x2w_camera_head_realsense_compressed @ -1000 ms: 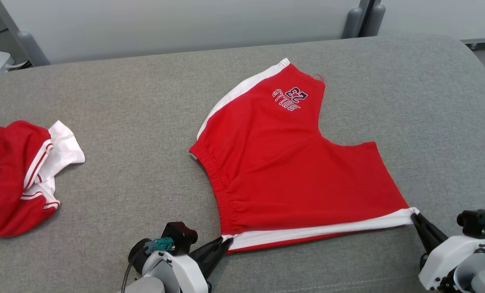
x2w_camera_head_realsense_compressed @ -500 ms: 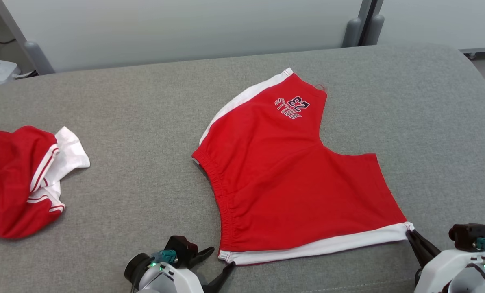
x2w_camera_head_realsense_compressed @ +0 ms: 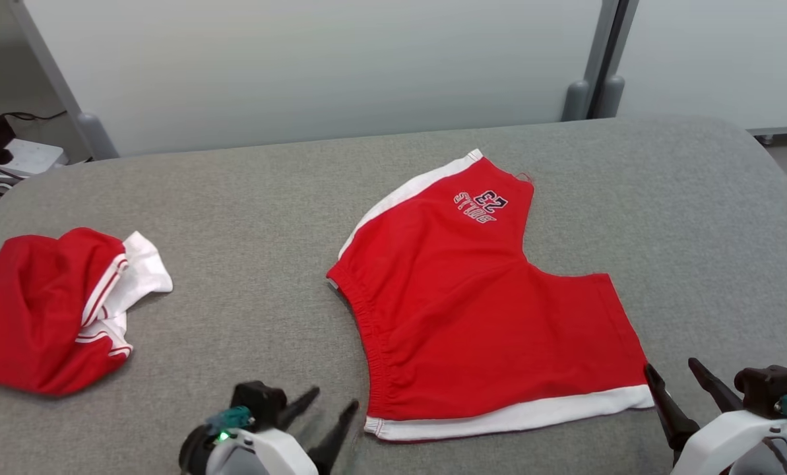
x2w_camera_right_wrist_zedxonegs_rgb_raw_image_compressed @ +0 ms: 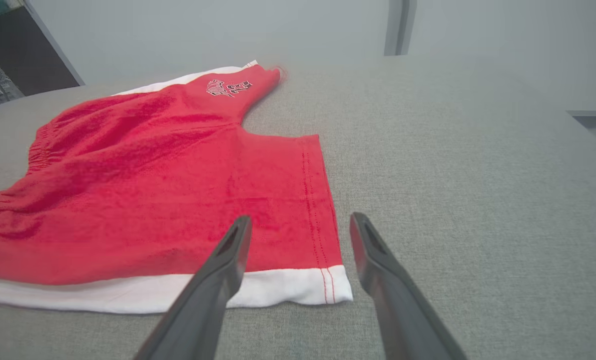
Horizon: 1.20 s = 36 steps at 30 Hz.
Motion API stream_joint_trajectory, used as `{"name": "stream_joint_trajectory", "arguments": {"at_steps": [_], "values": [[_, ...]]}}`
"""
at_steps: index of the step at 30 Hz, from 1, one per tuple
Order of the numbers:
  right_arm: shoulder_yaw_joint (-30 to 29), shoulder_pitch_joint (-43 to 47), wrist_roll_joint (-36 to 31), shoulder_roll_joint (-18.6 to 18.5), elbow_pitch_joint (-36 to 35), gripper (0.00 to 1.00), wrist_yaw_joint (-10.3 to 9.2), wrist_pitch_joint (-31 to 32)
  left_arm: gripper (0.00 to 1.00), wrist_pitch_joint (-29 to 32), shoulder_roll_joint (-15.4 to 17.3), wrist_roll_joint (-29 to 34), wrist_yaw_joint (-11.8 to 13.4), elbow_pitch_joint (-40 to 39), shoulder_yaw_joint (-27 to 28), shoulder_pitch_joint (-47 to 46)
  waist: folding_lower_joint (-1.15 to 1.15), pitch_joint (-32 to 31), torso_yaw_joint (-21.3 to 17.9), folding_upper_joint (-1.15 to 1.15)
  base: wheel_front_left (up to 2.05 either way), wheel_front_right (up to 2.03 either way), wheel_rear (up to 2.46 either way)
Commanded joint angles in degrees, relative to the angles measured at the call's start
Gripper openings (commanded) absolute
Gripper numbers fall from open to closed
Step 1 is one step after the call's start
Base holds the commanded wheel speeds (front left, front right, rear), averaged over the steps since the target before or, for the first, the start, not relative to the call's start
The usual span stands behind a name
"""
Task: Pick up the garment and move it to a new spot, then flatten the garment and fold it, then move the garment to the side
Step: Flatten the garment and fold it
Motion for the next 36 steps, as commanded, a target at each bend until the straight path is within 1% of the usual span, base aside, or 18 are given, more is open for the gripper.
{"name": "stream_joint_trajectory", "arguments": {"at_steps": [1, 3, 5, 9, 12, 15, 19, 23, 26, 28, 32, 34, 36], "values": [[0.14, 0.24, -1.20, -0.50, -2.63, 1.00, 0.18, -0.30, 1.00, -0.75, 1.80, 0.74, 2.02, -2.67, 4.25, -0.29, 0.00, -0.64, 0.78, 0.00, 0.00, 0.00, 0.00], [-0.05, 1.04, -2.70, 0.19, -4.57, 1.00, 0.18, -0.53, 1.00, -0.76, 2.42, 2.56, 5.35, -6.44, 8.73, 1.74, 0.00, -1.18, 1.41, 0.00, 0.00, 0.00, 0.00], [-0.41, 1.63, -3.61, 1.31, -5.97, 1.00, 0.18, -0.86, 1.00, -0.76, 2.73, 4.41, 8.11, -10.41, 13.21, 4.06, 0.00, -1.77, 1.93, 0.00, 0.00, 0.00, 0.00], [0.99, 2.02, -4.65, 3.09, -7.93, 1.00, 0.18, -1.87, 1.00, -0.77, 2.55, 8.43, 12.46, -17.68, 21.77, 8.83, 0.00, -2.84, 2.62, 0.00, 0.00, 0.00, 0.00], [3.30, 1.63, -4.45, 3.55, -8.69, 1.00, 0.18, -3.77, 1.00, -0.77, 1.42, 11.91, 14.83, -22.92, 28.50, 12.65, 0.00, -3.62, 2.92, 0.00, 0.00, 0.00, 0.00], [3.72, 1.15, -3.72, 4.51, -7.79, 1.00, 0.18, -5.71, 1.00, -0.77, -0.42, 14.50, 15.74, -26.99, 34.46, 16.74, 0.00, -4.57, 3.15, 0.00, 0.00, 0.00, 0.00], [3.70, 0.70, -2.71, 6.27, -5.81, 1.00, 0.18, -7.72, 1.00, -0.77, -2.99, 18.35, 16.15, -30.80, 40.67, 20.27, 0.00, -5.64, 3.69, 0.00, 0.00, 0.00, 0.00], [3.29, 0.66, -1.73, 7.51, -4.57, 1.00, 0.18, -9.42, 1.00, -0.77, -5.86, 22.53, 15.05, -34.55, 45.82, 22.89, 0.00, -6.33, 3.96, 0.00, 0.00, 0.00, 0.00], [3.49, 0.94, -1.29, 7.71, -4.61, 1.00, 0.18, -10.63, 1.00, -0.77, -7.18, 28.47, 14.31, -37.94, 48.61, 24.69, 0.00, -6.74, 3.98, 0.00, 0.00, 0.00, 0.00], [3.67, 1.27, -0.91, 7.56, -5.10, 1.00, 0.18, -11.29, 1.00, -0.77, -7.88, 32.12, 13.48, -39.49, 49.51, 26.30, 0.00, -7.02, 3.86, 0.00, 0.00, 0.00, 0.00], [4.24, 2.00, -1.34, 6.40, -7.39, 1.00, 0.18, -11.89, 1.00, -0.77, -8.23, 39.55, 11.84, -40.98, 49.96, 29.50, 0.00, -7.64, 3.22, 0.00, 0.00, 0.00, 0.00], [3.20, 2.73, -3.53, 5.77, -9.61, 1.00, 0.18, -11.92, 1.00, -0.77, -8.74, 41.16, 10.80, -40.72, 50.22, 30.99, 0.00, -7.86, 3.03, 0.00, 0.00, 0.00, 0.00], [1.77, 4.15, -5.22, 5.91, -11.74, 1.00, 0.18, -11.93, 1.00, -0.77, -9.38, 41.65, 9.79, -39.64, 51.13, 32.07, 0.00, -8.11, 2.98, 0.00, 0.00, 0.00, 0.00]]}}
